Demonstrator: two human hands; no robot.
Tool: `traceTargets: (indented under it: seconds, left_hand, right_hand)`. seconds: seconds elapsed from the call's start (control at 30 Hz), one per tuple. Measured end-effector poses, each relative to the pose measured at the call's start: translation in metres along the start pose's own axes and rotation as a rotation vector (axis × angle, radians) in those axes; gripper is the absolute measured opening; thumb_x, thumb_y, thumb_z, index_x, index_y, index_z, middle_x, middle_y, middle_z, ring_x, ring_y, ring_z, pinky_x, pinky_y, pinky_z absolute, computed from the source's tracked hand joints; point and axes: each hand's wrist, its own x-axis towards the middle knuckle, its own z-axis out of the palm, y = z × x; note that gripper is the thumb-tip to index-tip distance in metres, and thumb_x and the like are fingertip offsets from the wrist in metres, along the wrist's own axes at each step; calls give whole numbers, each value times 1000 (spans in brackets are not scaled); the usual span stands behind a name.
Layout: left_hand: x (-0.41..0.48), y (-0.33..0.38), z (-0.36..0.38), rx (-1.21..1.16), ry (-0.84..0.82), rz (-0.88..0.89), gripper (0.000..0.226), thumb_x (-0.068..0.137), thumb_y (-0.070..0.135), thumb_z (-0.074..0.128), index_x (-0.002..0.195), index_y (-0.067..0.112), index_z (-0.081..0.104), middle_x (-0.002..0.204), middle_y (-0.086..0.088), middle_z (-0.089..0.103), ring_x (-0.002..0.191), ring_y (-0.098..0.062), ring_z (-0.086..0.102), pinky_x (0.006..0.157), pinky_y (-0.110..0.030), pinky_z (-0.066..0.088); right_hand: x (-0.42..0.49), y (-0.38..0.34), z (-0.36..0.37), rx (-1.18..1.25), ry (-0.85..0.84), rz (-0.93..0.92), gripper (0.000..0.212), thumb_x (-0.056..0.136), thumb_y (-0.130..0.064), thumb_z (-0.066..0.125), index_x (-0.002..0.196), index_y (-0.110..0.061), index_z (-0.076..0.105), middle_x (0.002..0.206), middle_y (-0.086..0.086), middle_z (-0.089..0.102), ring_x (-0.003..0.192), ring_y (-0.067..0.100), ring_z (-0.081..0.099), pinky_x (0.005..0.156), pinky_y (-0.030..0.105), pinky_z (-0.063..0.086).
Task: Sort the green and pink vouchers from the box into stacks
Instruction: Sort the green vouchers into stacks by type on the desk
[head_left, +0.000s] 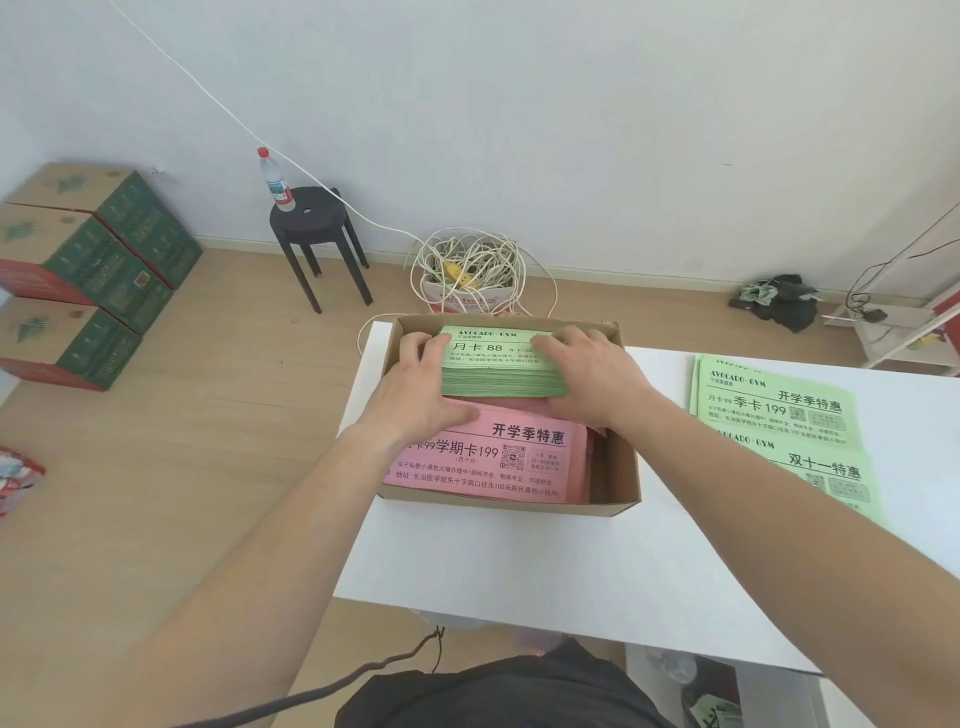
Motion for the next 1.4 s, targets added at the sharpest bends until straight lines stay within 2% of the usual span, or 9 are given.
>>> traceTargets:
  seconds: [0.2,0.3,0.43,0.53,0.67,0.8,1.0,1.2,1.4]
  left_hand:
    - [6,-1,-6,-26,20,-4,94,78,63,72,154,30,27,148,4,31,125,-20,51,96,-39,49]
    - [10,3,-5,96,57,29,91,75,64,72,151,30,35,143,2,39,126,-24,47,101,-42,47]
    - [22,17,0,261,214,149,83,72,64,73,143,28,46,139,1,48,129,-25,43,109,-44,40]
    - [31,25,-3,353,294,204,70,74,54,76,136,31,51,130,6,57,123,-21,50,108,-41,37]
    - [36,32,-5,472,289,267,60,75,39,78,130,27,56,124,6,64,117,-19,57,105,-37,35]
    - [39,29,-6,438,291,293,58,75,36,76,129,25,58,119,5,68,112,-19,62,102,-36,39]
    - [46,27,-14,453,274,317,58,75,44,74,128,28,57,112,9,70,107,-16,65,98,-35,42]
    - [37,18,-3,422,297,286,73,65,34,84,130,25,52,121,3,65,109,-22,64,96,-40,49]
    - [33,17,1,388,359,271,55,65,33,84,115,26,62,108,7,72,99,-21,69,90,-37,48]
  right_hand:
    - [10,8,-17,53,-36,10,70,77,-45,74,141,-30,50,133,3,57,118,33,58,101,47,48]
    - [15,8,-23,67,-42,15,67,75,-48,72,138,-32,53,125,2,62,112,31,61,95,45,52]
    - [17,10,-33,132,-18,36,60,77,-41,71,135,-36,56,113,2,67,104,28,63,86,39,53]
    - [17,12,-37,139,-23,36,56,80,-38,71,134,-35,58,111,1,69,102,28,64,83,37,54]
    - [15,10,-35,130,-13,38,58,81,-41,71,136,-34,54,119,0,66,109,28,63,88,40,54]
    - [8,0,-22,-66,128,28,60,81,-43,69,134,-24,48,124,2,61,114,29,60,92,42,48]
    - [15,-30,-4,-92,246,92,63,85,-19,67,141,-17,39,122,7,61,109,33,61,88,46,49]
    - [18,-31,0,-100,224,128,57,84,-12,66,136,-15,43,119,7,63,107,32,64,82,43,51]
    - [15,-28,1,-109,211,84,35,88,-18,64,121,-15,51,118,6,65,103,32,66,64,37,41]
